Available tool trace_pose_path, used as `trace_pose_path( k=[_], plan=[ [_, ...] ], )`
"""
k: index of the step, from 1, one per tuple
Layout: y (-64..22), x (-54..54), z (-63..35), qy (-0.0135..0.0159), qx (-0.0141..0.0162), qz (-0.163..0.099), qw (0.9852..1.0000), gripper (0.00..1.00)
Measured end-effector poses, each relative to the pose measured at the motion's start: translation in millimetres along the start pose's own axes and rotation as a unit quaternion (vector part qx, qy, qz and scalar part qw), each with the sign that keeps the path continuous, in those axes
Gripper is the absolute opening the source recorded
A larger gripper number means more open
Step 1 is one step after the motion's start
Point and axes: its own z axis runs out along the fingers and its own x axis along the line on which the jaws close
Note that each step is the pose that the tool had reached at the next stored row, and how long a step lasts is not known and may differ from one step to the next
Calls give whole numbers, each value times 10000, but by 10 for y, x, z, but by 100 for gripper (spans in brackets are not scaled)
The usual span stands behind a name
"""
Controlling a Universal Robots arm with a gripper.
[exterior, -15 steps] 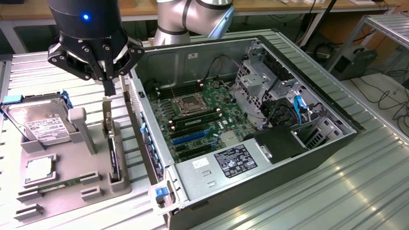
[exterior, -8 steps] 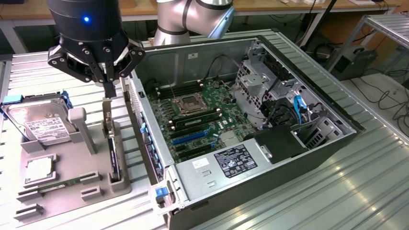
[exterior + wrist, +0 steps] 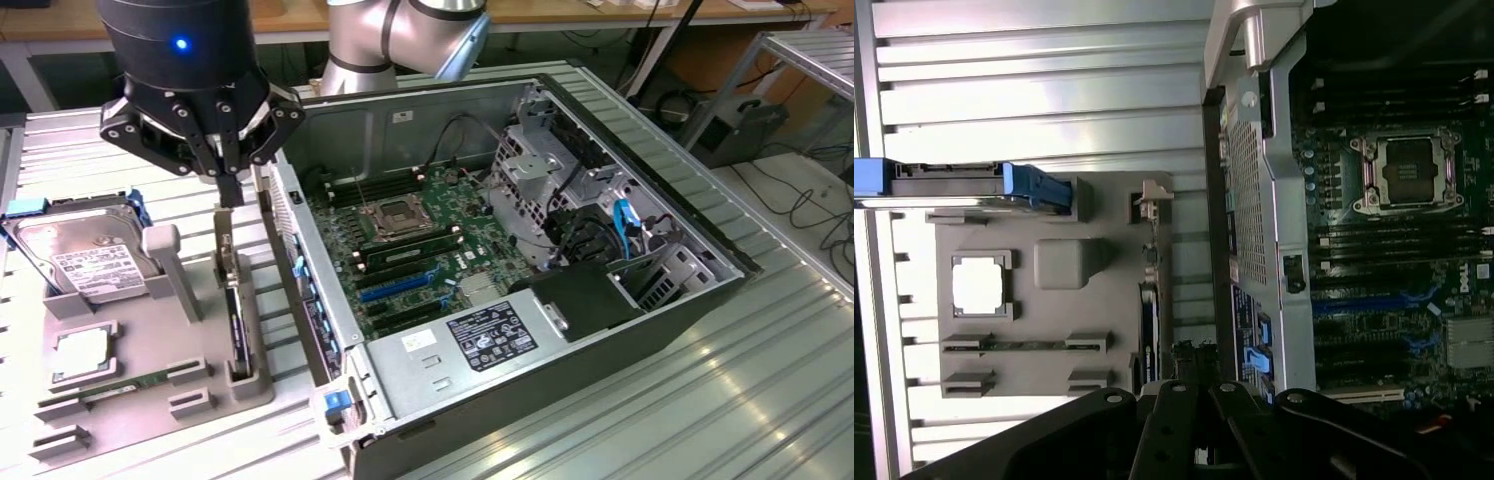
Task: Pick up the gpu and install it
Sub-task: 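Reach for the gpu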
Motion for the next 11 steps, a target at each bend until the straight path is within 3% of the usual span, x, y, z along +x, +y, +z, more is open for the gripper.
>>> trace_pose_path(
  k=[11],
  plan=[
    [-48,-3,-2,0,0,0,10000,11]
  ],
)
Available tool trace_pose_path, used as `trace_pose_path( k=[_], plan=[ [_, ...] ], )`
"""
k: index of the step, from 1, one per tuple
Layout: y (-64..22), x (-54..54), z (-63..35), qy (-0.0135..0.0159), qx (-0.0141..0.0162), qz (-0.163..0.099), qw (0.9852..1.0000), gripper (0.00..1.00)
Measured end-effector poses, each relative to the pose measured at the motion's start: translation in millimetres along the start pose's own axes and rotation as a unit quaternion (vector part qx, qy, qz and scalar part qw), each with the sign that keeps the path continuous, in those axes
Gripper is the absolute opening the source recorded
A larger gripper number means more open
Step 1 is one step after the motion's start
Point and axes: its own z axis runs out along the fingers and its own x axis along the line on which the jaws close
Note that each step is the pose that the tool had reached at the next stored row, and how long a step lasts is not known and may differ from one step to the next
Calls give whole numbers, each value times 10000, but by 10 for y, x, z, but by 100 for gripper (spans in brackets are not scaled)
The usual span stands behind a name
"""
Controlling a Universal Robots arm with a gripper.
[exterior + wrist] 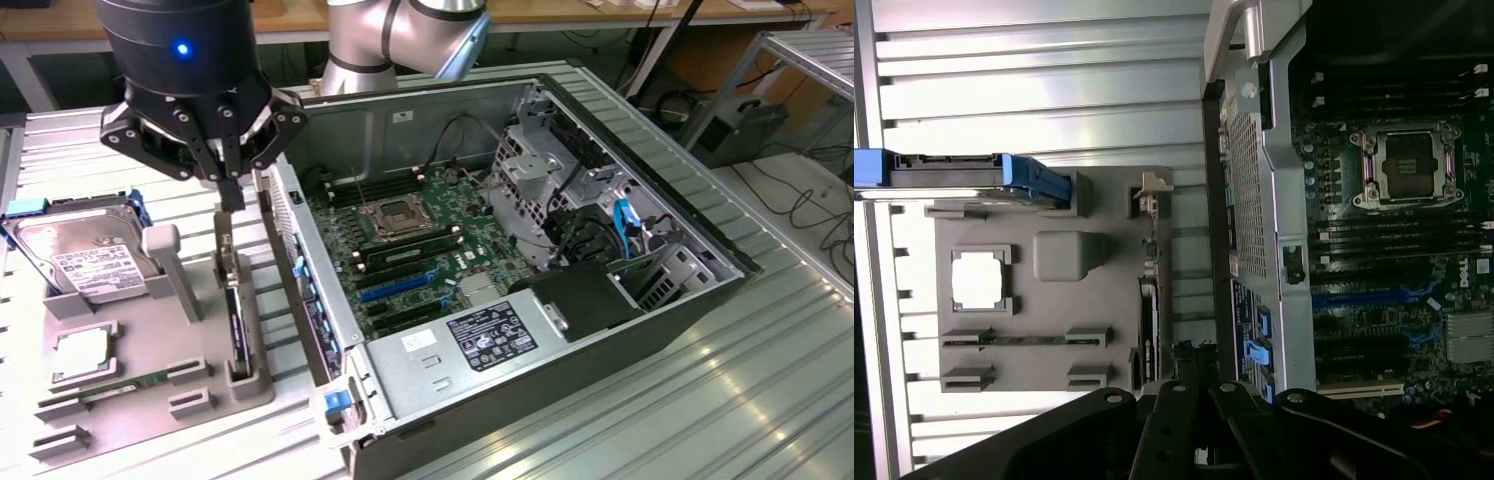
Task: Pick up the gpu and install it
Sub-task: 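Reach for the gpu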
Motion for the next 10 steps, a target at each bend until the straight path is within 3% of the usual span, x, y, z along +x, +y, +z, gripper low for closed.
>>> trace_pose_path(
  k=[10],
  plan=[
    [-42,-3,-1,0,0,0,10000,11]
  ],
)
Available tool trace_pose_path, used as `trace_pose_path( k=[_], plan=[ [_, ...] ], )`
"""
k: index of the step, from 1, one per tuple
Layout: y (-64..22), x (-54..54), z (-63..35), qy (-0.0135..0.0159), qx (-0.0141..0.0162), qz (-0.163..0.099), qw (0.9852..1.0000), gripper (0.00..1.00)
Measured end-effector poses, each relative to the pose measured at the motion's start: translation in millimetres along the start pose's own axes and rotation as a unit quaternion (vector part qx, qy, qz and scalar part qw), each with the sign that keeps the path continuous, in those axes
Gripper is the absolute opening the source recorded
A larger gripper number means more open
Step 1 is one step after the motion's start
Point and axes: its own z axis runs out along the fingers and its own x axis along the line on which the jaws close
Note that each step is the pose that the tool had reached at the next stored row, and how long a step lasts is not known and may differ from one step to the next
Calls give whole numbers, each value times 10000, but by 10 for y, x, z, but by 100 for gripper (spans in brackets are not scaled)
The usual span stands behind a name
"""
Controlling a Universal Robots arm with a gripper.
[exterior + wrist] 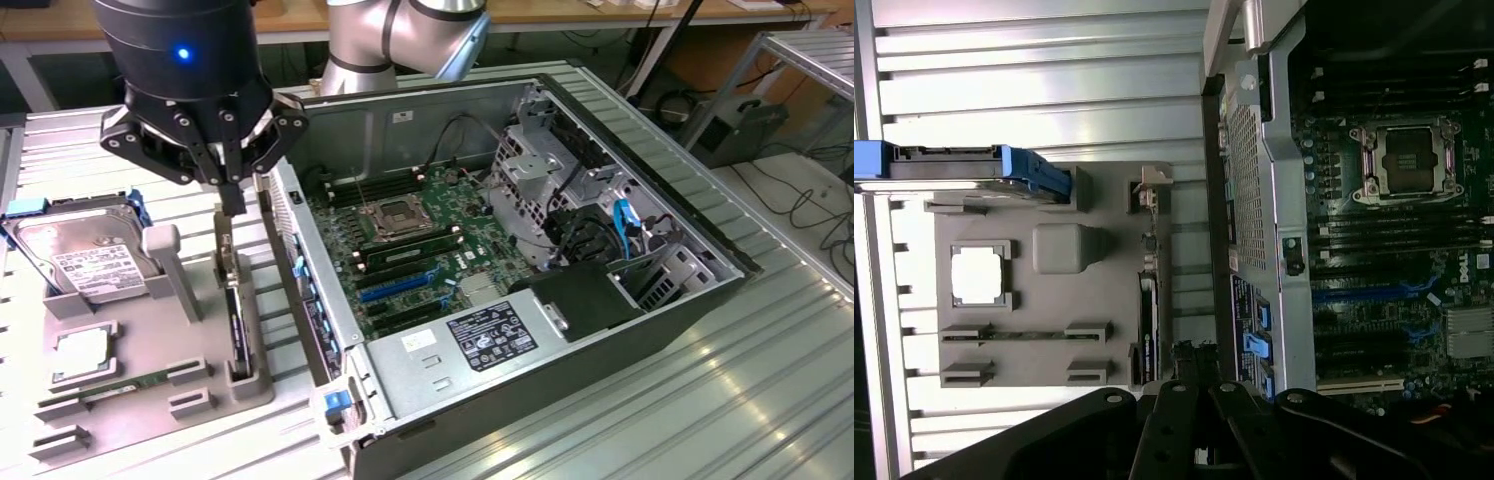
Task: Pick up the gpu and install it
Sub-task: 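Reach for the gpu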
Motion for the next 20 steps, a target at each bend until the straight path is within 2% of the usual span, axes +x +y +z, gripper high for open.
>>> trace_pose_path(
  k=[20],
  plan=[
    [-93,-6,-4,0,0,0,10000,11]
  ],
)
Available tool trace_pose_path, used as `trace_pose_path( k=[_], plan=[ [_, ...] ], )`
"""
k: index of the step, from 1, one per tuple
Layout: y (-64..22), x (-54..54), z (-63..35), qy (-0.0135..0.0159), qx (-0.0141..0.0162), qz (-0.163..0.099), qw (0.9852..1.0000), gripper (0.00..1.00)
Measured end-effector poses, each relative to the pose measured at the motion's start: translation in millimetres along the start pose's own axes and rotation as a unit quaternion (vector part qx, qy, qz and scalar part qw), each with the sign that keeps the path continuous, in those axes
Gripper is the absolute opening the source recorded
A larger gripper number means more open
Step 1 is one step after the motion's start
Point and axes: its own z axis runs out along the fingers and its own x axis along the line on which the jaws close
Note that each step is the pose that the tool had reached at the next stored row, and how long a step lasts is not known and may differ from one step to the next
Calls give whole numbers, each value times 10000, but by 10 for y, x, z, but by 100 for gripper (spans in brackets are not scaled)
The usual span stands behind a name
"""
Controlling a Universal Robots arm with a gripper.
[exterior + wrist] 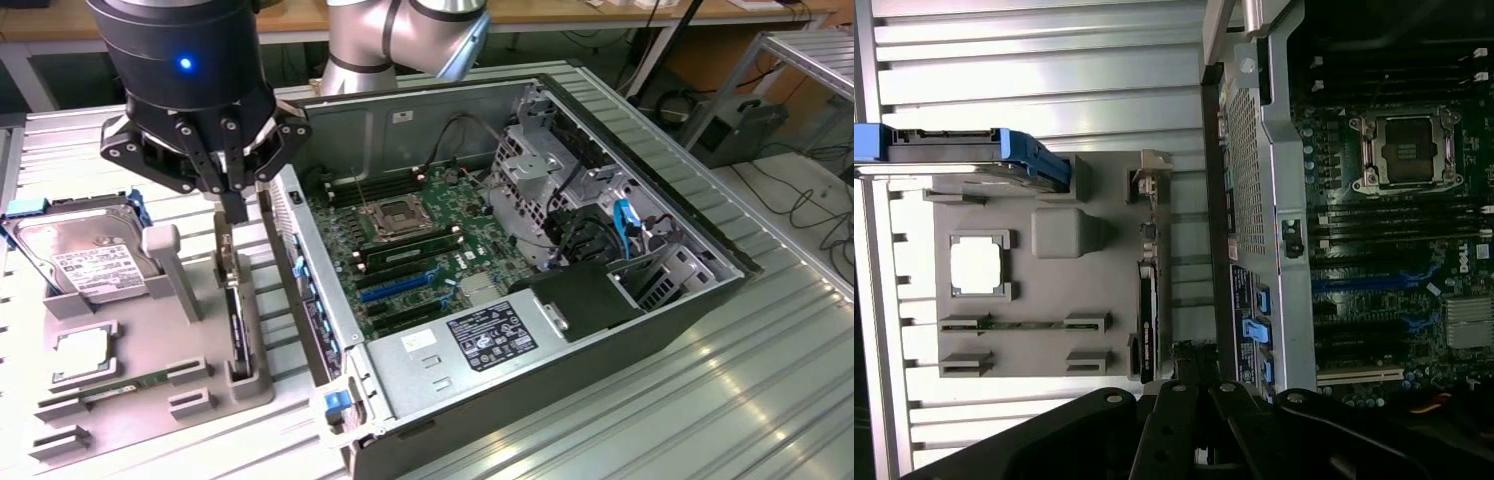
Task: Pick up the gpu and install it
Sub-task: 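Reach for the gpu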
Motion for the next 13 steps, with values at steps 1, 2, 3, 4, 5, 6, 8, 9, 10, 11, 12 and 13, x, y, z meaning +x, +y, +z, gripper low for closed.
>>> trace_pose_path(
  k=[1,2,3,4,5,6,8,9,10,11,12,13],
  plan=[
    [-4,0,-1,0,0,0,10000,11],
    [-8,-1,-1,0,0,0,10000,11],
    [-11,-1,0,0,0,0,10000,11],
    [-15,-1,-1,0,0,0,10000,11],
    [-19,-1,-1,0,0,0,10000,11],
    [-23,-2,-1,0,0,0,10000,11],
    [-78,-5,-4,0,0,0,10000,11],
    [-113,-7,-5,0,0,0,10000,11],
    [-150,-10,-6,0,0,0,10000,11],
    [-191,-13,-8,0,0,0,10000,11],
    [-201,-14,-9,0,0,0,10000,11],
    [-217,-15,-10,0,0,0,10000,11]
  ],
)
